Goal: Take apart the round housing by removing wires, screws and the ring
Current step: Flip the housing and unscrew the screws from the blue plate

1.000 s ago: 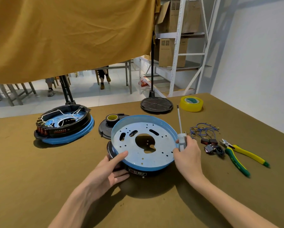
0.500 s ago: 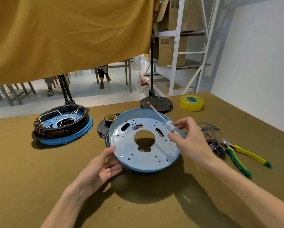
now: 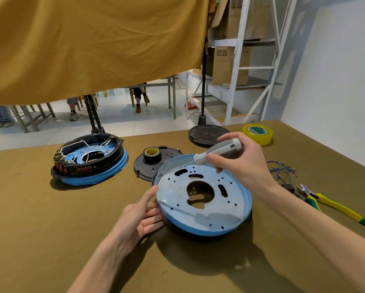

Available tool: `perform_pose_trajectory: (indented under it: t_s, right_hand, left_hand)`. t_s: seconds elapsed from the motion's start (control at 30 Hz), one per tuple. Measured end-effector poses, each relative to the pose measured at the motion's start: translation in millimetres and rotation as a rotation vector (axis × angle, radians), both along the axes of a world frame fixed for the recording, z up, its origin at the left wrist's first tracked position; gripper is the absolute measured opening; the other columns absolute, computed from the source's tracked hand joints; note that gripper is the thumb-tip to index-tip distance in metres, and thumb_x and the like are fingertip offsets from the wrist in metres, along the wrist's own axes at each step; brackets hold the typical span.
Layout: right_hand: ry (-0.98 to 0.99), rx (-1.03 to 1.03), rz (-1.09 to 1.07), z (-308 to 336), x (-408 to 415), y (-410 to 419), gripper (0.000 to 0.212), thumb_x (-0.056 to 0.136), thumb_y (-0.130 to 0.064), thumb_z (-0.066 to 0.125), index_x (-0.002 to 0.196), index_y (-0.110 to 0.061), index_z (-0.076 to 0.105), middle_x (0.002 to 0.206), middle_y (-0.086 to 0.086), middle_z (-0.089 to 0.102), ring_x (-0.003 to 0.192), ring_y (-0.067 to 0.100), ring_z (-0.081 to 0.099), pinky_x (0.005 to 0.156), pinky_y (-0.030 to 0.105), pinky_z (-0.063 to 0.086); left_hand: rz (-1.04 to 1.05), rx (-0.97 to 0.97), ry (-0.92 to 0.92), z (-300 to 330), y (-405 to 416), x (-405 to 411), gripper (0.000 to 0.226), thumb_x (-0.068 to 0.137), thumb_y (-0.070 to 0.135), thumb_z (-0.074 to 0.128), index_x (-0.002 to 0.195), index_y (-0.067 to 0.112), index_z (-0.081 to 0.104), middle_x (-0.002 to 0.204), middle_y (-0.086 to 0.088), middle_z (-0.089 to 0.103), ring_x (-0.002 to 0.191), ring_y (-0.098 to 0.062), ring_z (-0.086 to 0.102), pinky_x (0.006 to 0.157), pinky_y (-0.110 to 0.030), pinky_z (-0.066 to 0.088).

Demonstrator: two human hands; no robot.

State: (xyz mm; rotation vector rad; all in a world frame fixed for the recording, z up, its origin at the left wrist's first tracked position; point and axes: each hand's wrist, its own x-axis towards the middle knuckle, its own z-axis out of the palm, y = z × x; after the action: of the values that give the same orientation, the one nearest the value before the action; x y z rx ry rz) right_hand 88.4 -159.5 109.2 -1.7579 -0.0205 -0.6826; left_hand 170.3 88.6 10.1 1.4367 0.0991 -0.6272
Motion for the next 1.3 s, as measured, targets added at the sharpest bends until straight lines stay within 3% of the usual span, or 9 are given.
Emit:
perform_pose_trajectory:
  t_s: [0.2,0.3,0.5,0.73,1.3]
  right_hand:
    - [-0.071,0.005,0.086,0,13,14,0.03,0.092,-0.015,0.074,0.116,-0.013,0.055,0.097,0.015,0.065,0.078,0.019,0.066,0.062,0.025,0.054]
    - [-0.085,-0.064,0.132,-1,16,21,0.033,0.093,-0.017,0.074,0.118,-0.015,0.054,0.098,0.01,0.063,0.088,0.027,0.065,0.07,0.027,0.056]
    - [-0.093,-0.154,0.154,0,20,29,0.033,0.093,-0.018,0.073,0.12,-0.015,0.054,0.094,-0.005,0.062,0.088,0.015,0.064,0.073,0.03,0.059]
    - [-0.085,-0.19,0.154,0,20,31,0.038,0.093,-0.018,0.074,0.124,-0.012,0.053,0.102,0.002,0.063,0.093,0.015,0.065,0.082,0.029,0.059]
    - [-0.033,-0.268,0.194,11,21,37,0.041,0.089,-0.018,0.078,0.122,-0.012,0.054,0.099,-0.005,0.065,0.091,0.011,0.067,0.076,0.024,0.058]
  left_hand:
    - [-0.062,0.032,0.021,-1,-1,-8,0.081,0.059,0.066,0.084,0.114,0.01,0.064,0.099,-0.014,0.08,0.093,-0.028,0.079,0.084,-0.042,0.064]
    - [-0.093,0.04,0.045,-1,1,-8,0.085,0.059,0.067,0.083,0.116,0.007,0.063,0.103,-0.014,0.08,0.095,-0.026,0.078,0.087,-0.043,0.064]
    - [-0.108,0.045,0.073,1,1,-10,0.091,0.058,0.067,0.083,0.119,0.001,0.065,0.101,-0.014,0.08,0.094,-0.025,0.079,0.079,-0.039,0.065]
    - [-0.094,0.053,0.067,1,-3,-11,0.085,0.059,0.066,0.082,0.114,0.003,0.066,0.098,-0.013,0.08,0.091,-0.023,0.079,0.077,-0.037,0.065]
    - [-0.146,0.077,0.027,-8,-4,-5,0.093,0.056,0.071,0.08,0.119,0.005,0.064,0.094,-0.009,0.081,0.089,-0.022,0.079,0.072,-0.033,0.064]
